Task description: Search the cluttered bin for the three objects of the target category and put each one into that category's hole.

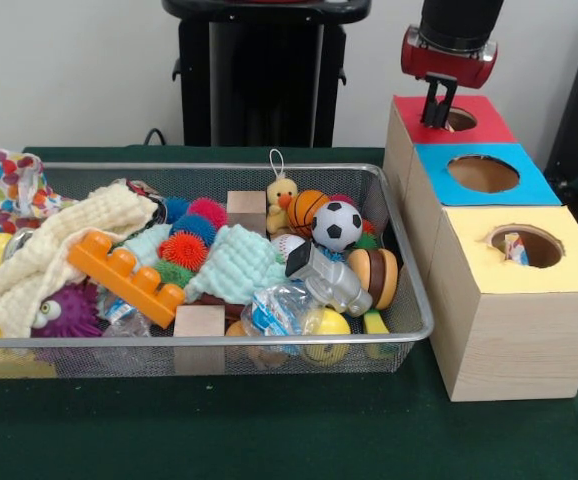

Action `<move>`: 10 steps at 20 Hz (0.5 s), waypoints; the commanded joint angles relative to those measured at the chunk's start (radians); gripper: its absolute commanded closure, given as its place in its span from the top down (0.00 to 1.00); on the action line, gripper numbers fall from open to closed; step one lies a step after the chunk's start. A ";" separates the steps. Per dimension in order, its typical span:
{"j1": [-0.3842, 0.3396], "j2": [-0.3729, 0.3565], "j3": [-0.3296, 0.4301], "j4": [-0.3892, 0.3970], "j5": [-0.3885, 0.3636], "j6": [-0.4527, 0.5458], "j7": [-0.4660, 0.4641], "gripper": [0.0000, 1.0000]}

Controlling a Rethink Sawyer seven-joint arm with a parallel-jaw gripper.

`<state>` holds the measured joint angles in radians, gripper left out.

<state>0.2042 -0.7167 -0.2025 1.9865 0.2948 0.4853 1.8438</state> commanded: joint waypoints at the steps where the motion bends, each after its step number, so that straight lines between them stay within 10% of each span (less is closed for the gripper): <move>1: -0.050 0.003 0.064 0.013 0.020 -0.075 0.169 0.00; 10: -0.027 0.000 0.038 -0.007 0.002 -0.039 0.174 0.00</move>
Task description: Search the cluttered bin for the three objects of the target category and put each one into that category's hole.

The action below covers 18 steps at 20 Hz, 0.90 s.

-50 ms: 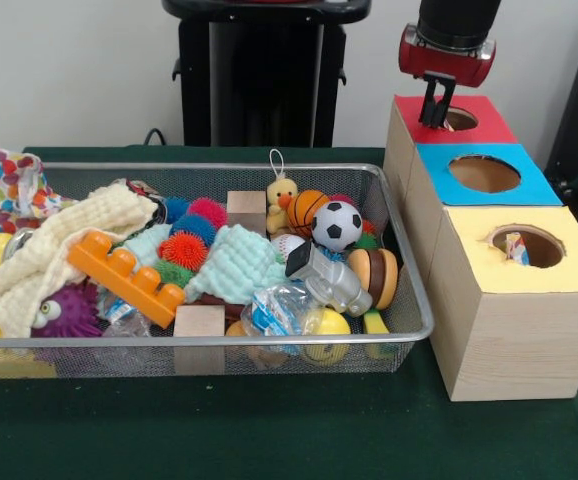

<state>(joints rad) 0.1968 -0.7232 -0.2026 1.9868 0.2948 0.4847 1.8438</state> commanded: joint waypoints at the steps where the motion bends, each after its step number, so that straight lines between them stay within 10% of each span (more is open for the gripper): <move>1: -0.020 0.005 0.037 -0.009 0.001 -0.035 0.173 0.00; 18: -0.030 -0.027 0.041 0.010 0.007 -0.015 0.167 0.00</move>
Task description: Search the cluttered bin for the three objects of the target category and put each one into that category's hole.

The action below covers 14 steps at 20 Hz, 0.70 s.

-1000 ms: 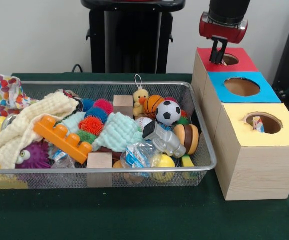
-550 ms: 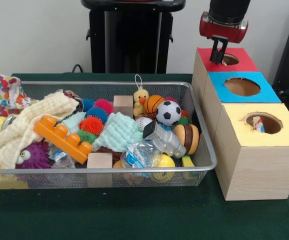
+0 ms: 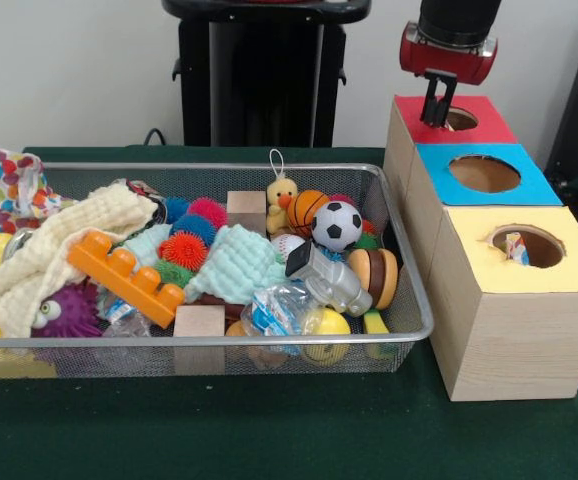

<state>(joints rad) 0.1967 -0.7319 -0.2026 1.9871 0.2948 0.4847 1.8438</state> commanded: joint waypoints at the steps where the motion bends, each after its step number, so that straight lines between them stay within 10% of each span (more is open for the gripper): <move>1: -0.030 -0.019 0.040 0.010 0.005 -0.013 0.166 0.00; 14: -0.031 -0.015 0.040 0.010 0.004 -0.015 0.170 0.00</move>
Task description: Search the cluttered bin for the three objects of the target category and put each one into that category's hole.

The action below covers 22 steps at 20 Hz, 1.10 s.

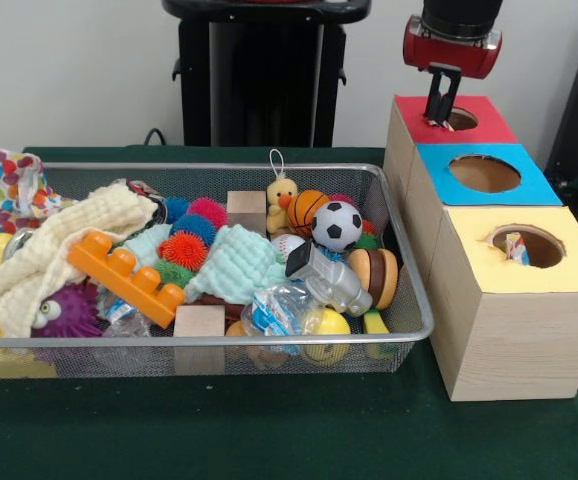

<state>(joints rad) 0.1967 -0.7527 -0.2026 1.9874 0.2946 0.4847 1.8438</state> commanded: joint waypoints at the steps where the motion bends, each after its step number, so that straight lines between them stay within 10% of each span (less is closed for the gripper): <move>1: -0.024 0.010 0.030 0.000 -0.010 0.002 0.161 1.00; 9: -0.031 -0.013 0.034 0.012 -0.006 0.004 0.155 1.00; 16: 0.019 -0.112 0.001 -0.043 0.004 0.231 0.219 1.00; 22: 0.022 -0.070 0.021 0.007 0.020 0.099 0.220 1.00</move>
<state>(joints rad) 0.2202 -0.8352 -0.2085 1.9875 0.2942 0.5788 1.8438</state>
